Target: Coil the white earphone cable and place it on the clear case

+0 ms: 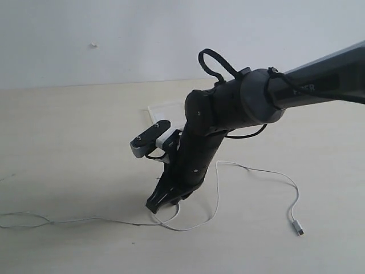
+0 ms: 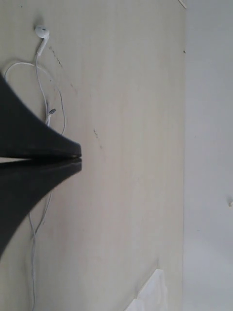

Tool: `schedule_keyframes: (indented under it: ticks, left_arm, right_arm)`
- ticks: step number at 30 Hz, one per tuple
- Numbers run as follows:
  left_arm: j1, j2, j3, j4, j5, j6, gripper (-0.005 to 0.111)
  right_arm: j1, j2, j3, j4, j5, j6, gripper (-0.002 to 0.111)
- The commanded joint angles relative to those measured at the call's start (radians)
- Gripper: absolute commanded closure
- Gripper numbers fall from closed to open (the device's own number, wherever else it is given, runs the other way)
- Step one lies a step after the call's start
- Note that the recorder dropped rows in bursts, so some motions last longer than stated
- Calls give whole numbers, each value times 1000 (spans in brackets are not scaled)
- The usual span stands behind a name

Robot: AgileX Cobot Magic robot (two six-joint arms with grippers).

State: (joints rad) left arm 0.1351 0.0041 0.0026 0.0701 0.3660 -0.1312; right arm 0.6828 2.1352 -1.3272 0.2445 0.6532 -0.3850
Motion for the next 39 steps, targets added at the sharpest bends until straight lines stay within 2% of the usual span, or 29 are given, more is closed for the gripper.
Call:
schedule_keyframes:
  ticks: [1, 6, 21, 39]
  left_arm:
    - [3, -4, -3, 3, -11, -1, 107]
    - [3, -4, -3, 3, -11, -1, 107]
    - [3, -4, -3, 3, -11, -1, 107]
    - [3, -4, -3, 3, -11, -1, 107]
  right_arm:
    - [4, 24, 14, -78, 48, 33, 108]
    - [4, 9, 14, -157, 28, 117, 108]
    - [4, -136, 14, -145, -12, 104, 108]
    - [4, -419, 14, -14, -104, 43, 108]
